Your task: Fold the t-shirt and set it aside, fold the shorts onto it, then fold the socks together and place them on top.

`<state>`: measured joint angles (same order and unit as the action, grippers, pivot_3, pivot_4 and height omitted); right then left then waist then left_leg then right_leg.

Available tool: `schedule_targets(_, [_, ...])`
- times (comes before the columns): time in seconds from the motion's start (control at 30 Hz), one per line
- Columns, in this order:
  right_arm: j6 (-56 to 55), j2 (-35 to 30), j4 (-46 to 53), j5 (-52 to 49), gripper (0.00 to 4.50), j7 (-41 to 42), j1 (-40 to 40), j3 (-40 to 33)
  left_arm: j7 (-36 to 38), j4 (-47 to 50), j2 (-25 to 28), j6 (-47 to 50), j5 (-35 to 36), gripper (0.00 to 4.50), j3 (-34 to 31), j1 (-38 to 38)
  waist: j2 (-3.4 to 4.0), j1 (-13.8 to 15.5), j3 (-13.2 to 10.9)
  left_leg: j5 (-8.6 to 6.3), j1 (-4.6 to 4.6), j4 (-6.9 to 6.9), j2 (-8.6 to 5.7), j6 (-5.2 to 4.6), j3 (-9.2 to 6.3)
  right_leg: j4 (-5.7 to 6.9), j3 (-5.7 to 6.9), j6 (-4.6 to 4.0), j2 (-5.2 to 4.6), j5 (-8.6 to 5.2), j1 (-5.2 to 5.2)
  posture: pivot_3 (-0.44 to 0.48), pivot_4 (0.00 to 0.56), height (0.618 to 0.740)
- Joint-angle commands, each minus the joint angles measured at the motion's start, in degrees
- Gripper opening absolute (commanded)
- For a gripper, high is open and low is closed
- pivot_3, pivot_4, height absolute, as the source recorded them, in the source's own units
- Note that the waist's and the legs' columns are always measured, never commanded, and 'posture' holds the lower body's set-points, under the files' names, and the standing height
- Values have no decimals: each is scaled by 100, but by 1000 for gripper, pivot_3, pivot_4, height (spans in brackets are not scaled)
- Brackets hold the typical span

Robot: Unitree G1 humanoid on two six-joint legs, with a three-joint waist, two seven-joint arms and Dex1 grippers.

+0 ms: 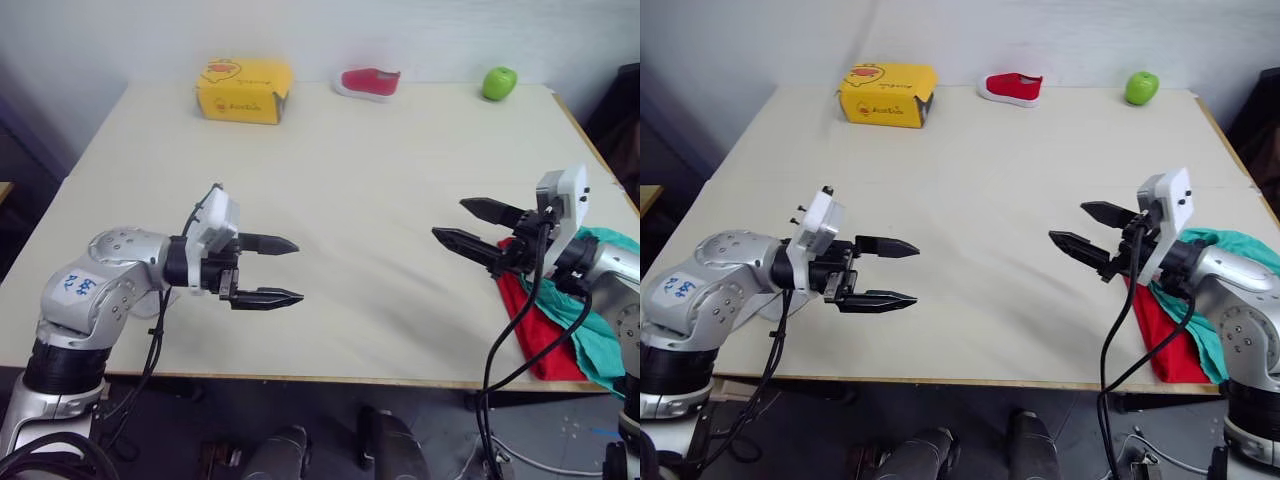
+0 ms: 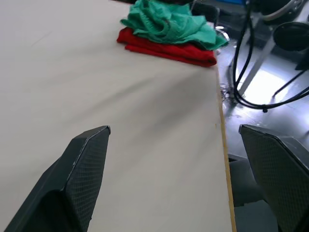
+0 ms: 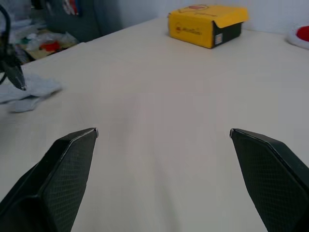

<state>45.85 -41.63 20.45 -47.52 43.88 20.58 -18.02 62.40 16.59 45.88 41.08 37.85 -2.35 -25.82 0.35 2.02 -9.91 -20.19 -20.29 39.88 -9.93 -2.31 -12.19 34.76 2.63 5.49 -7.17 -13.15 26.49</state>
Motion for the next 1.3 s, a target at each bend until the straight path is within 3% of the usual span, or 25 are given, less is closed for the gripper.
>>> schedule_targets(0.03, [113,-47,228,-411,4468,102,161,-66,-273,278,149,-71,-68,4500,-390,236,-1,71,0,-1,2,0,8,0,14,-7,-13,8,10,5,0,0,150,740])
schedule_targets(0.33, [19,-224,220,-472,4468,746,525,447,-1429,487,174,-491,-773,4500,-1251,1551,-4,77,-2,-20,88,-90,81,-1,186,-63,-167,38,90,22,4,0,150,740])
schedule_targets(0.53, [106,-207,457,-706,4468,1208,810,860,-2688,778,-116,-479,-1421,4500,-2265,2597,-7,57,-3,-60,111,-86,158,17,250,-76,-217,23,176,29,4,0,150,740])
schedule_targets(0.67, [-15,-163,434,-540,4468,1309,861,1111,-3146,724,-263,-597,-1795,4500,-2972,3282,-8,79,-3,-71,110,-87,170,15,266,-83,-226,20,188,30,9,0,150,740])
schedule_targets(0.8, [-64,-32,245,-459,4468,1315,994,1288,-3097,209,-118,-789,-2066,4500,-3171,3616,-8,112,-3,-73,116,-84,171,11,284,-87,-239,20,190,31,8,0,150,740])
schedule_targets(0.93, [-69,86,212,-484,4468,1323,1065,1355,-2852,-182,-126,-499,-1724,4500,-3225,3462,-12,136,-1,-74,116,-84,171,8,286,-88,-241,18,189,35,7,0,150,740])
schedule_targets(1.23, [15,217,303,-571,4468,1228,1108,1336,-1946,-2402,543,-677,-1941,4500,-2278,2505,-12,76,-1,-78,118,-87,174,10,291,-88,-247,18,197,36,11,0,150,740])
schedule_targets(1.3, [71,218,353,-659,4500,1169,1140,1291,-1700,-2821,579,-302,-1777,4082,-2141,2246,-12,70,-1,-81,118,-87,176,6,299,-81,-256,19,200,36,13,0,150,740])
